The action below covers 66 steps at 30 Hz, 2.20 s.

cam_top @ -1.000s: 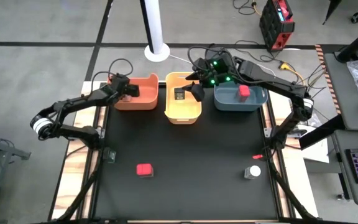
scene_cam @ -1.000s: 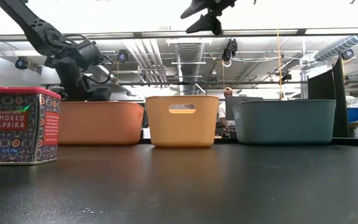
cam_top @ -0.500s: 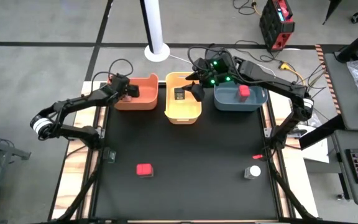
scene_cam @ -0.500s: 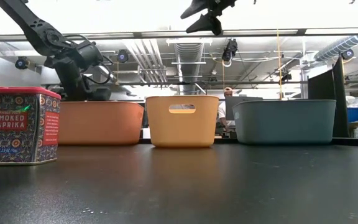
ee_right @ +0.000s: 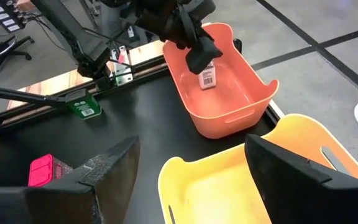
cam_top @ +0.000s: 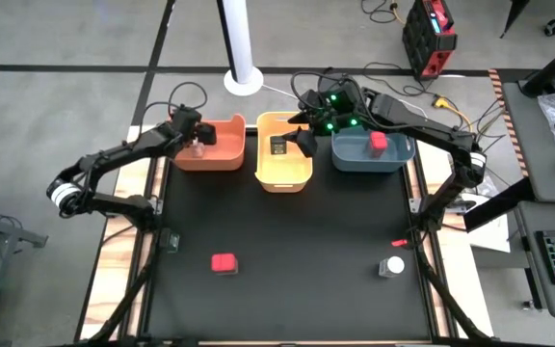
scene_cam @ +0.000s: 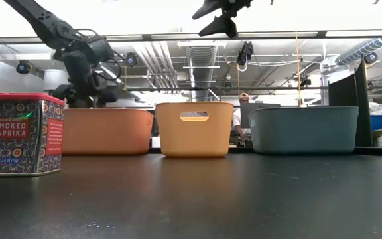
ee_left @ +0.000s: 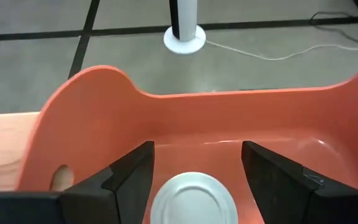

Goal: Sort spices by type
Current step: Put the red spice can into the blue bin

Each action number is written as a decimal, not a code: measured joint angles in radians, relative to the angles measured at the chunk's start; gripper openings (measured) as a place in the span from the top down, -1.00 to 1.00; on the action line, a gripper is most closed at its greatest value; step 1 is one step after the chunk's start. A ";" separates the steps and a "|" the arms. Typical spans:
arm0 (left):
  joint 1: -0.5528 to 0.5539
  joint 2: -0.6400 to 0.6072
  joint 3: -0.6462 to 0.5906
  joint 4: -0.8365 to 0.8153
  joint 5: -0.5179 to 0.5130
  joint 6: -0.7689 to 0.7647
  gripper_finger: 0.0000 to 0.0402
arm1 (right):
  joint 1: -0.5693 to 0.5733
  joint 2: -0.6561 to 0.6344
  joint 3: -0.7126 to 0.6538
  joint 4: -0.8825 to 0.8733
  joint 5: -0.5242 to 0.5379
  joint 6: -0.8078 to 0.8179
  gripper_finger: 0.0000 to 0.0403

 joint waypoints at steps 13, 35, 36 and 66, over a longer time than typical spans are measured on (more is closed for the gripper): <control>-0.203 -0.020 0.373 -0.490 0.194 0.070 -0.13 | 0.005 -0.008 0.000 -0.193 -0.002 -0.003 -0.46; -1.433 0.077 0.502 -0.792 0.230 -0.454 -0.13 | 0.095 -0.047 0.000 -0.389 -0.006 -0.101 -0.36; -1.439 0.090 0.478 -0.769 0.246 -0.461 -0.13 | 0.095 -0.047 0.000 -0.389 -0.006 -0.103 -0.37; -1.438 0.144 0.362 -0.625 0.380 -0.373 -0.50 | 0.094 -0.045 0.000 -0.325 0.005 -0.069 -0.44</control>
